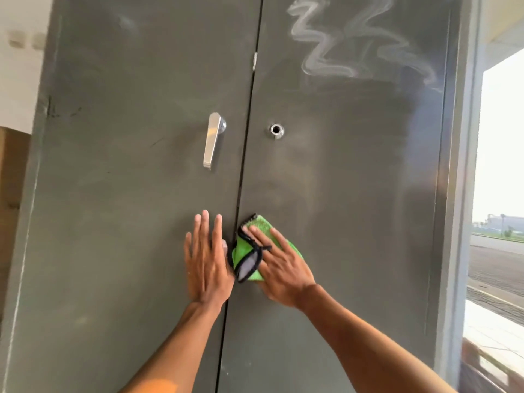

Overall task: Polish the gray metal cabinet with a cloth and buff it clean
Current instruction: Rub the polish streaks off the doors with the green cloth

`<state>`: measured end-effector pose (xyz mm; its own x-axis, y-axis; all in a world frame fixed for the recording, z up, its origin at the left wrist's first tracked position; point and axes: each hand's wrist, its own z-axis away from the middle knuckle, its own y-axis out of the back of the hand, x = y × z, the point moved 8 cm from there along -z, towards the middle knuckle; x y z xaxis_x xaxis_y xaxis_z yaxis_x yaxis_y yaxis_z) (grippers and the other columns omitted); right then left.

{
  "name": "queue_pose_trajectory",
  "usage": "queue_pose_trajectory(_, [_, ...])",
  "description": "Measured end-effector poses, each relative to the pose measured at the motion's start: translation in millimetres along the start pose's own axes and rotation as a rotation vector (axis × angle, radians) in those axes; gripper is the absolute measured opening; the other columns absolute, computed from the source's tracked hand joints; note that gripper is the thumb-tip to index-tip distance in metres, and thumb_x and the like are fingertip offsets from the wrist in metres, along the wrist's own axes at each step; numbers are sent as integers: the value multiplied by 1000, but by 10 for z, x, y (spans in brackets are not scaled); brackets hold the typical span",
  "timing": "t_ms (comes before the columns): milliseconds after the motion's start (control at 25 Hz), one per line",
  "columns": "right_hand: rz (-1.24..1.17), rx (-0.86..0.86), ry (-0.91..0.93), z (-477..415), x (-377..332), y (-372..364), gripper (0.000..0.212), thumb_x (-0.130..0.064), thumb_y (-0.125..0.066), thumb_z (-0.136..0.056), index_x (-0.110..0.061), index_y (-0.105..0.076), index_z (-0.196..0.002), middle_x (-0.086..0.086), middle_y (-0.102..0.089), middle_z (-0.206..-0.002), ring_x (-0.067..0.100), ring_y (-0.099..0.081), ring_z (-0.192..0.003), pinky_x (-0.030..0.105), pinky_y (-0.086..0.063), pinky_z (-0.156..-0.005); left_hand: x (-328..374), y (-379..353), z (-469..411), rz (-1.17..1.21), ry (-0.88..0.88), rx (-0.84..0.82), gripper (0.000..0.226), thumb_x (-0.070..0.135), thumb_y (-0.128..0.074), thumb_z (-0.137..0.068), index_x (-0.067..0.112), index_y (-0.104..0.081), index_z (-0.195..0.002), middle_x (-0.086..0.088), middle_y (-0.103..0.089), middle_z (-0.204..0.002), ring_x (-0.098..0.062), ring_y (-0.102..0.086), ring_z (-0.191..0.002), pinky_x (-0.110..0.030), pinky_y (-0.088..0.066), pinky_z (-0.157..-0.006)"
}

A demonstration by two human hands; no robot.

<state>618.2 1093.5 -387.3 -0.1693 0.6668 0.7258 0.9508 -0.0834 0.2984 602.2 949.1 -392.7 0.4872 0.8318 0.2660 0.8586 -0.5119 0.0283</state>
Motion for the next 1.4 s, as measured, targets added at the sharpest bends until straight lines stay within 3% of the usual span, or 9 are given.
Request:
queue_pose_trajectory(160, [-3,-16,-2,76,-115,-39,73,-38,-49,-89,-15,-35,-157,9,-10,-170,24,-5,-158,48,-10,-127,-51,-74,123,-41,-59,-85,54,19,-33,-102,8,-38,-156,-18,-26,-166,-33,-24,-155,-57,-36,-116])
queue_pose_trajectory(240, [-41,41,-5,27,-35,22,65,-37,-54,-92,-13,-45,-152,9,-17,-169,23,-12,-157,48,-15,-126,-60,-59,104,-85,-104,-115,57,23,-35,-100,7,-41,-155,-20,-27,-166,-35,-27,-153,-56,-36,-116])
queue_pose_trajectory(320, [-64,139,-152,-225,229,172,57,-36,-59,-94,-10,-55,-144,12,-24,-166,25,-16,-156,49,-17,-126,-20,-37,-44,-88,-115,-130,57,24,-36,-99,8,-43,-153,-21,-29,-165,-36,-29,-153,-55,-36,-116])
queue_pose_trajectory(480, [-63,162,-503,-848,721,378,71,-38,-57,-95,-12,-34,-157,12,-17,-168,27,-9,-157,50,-10,-126,-51,25,-312,-39,-27,-95,53,18,-34,-103,9,-40,-155,-18,-30,-165,-33,-28,-153,-52,-33,-118])
queue_pose_trajectory(720, [-107,21,141,-292,-306,-87,40,-26,-65,-86,-9,-66,-122,14,-24,-166,24,-12,-157,51,-16,-126,-293,126,44,-61,-138,-106,63,39,-35,-103,4,-37,-156,-19,-27,-166,-35,-28,-153,-55,-32,-117])
queue_pose_trajectory(840, [13,11,199,-408,-127,-21,54,-39,-55,-95,-13,-53,-142,10,-15,-169,21,-6,-158,45,-9,-128,-258,191,-78,-51,-177,-82,58,19,-30,-100,6,-37,-156,-16,-26,-167,-34,-27,-154,-58,-36,-114])
queue_pose_trajectory(1120, [-17,318,-237,-690,1327,595,49,-42,-49,-103,-5,-65,-130,17,-33,-161,27,-24,-154,52,-24,-123,379,111,-836,39,-245,-1,56,12,-36,-101,6,-37,-156,-15,-27,-167,-32,-26,-155,-50,-34,-117])
queue_pose_trajectory(1280, [-81,266,-982,-811,2425,849,69,-51,-38,-103,-6,-34,-156,12,-22,-167,21,1,-157,46,2,-127,627,41,-1172,85,-276,47,54,12,-35,-103,7,-34,-157,-14,-26,-167,-31,-24,-156,-47,-32,-119])
queue_pose_trajectory(1400, [-181,183,-1052,-1393,2711,1054,82,-62,-23,-102,-3,-24,-158,14,-22,-166,22,0,-157,49,10,-125,662,48,-1398,113,-277,96,53,11,-36,-104,4,-34,-157,-15,-27,-167,-30,-22,-156,-47,-29,-122])
